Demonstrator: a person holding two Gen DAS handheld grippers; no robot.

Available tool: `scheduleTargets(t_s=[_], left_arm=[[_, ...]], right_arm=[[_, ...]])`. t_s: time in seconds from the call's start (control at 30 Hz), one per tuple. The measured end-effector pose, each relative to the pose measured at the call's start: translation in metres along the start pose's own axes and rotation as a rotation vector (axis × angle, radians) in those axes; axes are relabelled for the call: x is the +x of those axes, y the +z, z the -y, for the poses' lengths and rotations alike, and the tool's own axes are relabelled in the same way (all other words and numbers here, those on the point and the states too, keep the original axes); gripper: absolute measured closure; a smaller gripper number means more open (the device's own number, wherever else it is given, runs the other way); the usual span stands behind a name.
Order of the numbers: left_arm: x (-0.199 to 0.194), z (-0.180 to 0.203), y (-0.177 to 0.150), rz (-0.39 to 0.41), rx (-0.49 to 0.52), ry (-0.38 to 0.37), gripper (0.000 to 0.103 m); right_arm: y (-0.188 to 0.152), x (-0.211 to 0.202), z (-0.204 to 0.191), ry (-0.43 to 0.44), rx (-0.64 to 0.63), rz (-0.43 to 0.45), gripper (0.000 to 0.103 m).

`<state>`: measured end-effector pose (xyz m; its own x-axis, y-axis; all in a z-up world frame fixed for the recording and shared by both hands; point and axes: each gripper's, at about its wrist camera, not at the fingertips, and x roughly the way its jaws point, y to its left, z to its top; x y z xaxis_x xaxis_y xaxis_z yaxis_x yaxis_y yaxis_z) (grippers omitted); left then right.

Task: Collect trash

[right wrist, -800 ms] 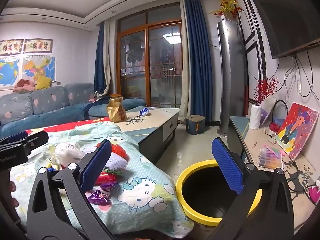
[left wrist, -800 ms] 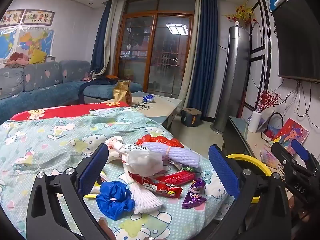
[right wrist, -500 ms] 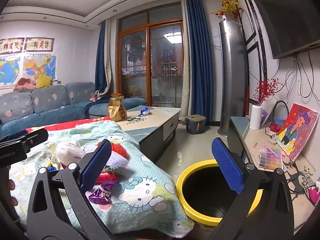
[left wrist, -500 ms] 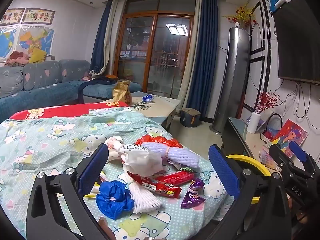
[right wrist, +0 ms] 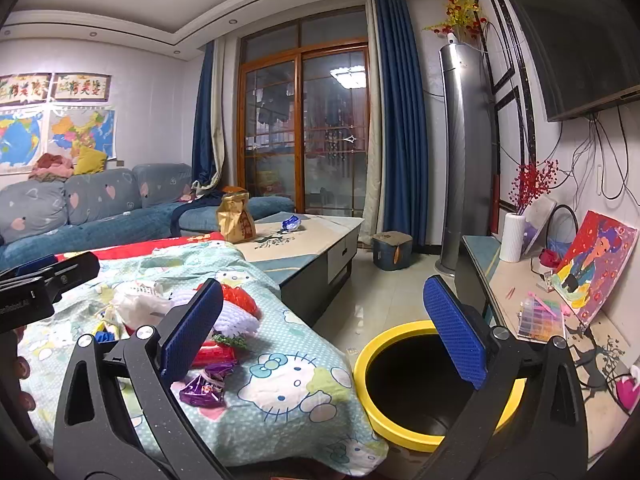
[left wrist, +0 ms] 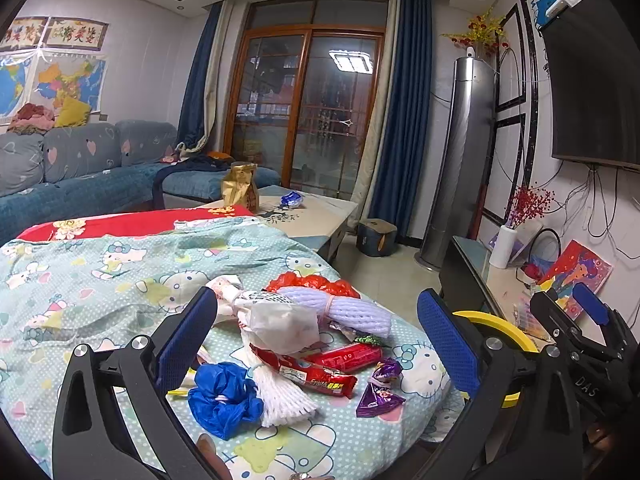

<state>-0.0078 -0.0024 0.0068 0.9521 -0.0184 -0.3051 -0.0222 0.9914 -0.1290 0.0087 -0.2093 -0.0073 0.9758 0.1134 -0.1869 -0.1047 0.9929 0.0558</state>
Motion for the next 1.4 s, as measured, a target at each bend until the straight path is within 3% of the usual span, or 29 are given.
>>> scheduleTargets(t_s=[0.97,1.23,1.4], left_arm=[[-0.001,0.004,0.001,0.003,-0.001,-0.002,0.006],[0.008,0.007,0.001,-0.026,-0.016,-0.065,0.006],[0.022,0.004,0.006,-0.025,-0.028,-0.063,0.006]], right_arm=[[0.001,-0.003,-0.006,0.008,-0.009,-0.007,0.011],[-0.005,0.003,-0.002,0.011,0.003,-0.041,0.011],[-0.008,0.010,-0.003,0.026,0.002,-0.073,0.011]])
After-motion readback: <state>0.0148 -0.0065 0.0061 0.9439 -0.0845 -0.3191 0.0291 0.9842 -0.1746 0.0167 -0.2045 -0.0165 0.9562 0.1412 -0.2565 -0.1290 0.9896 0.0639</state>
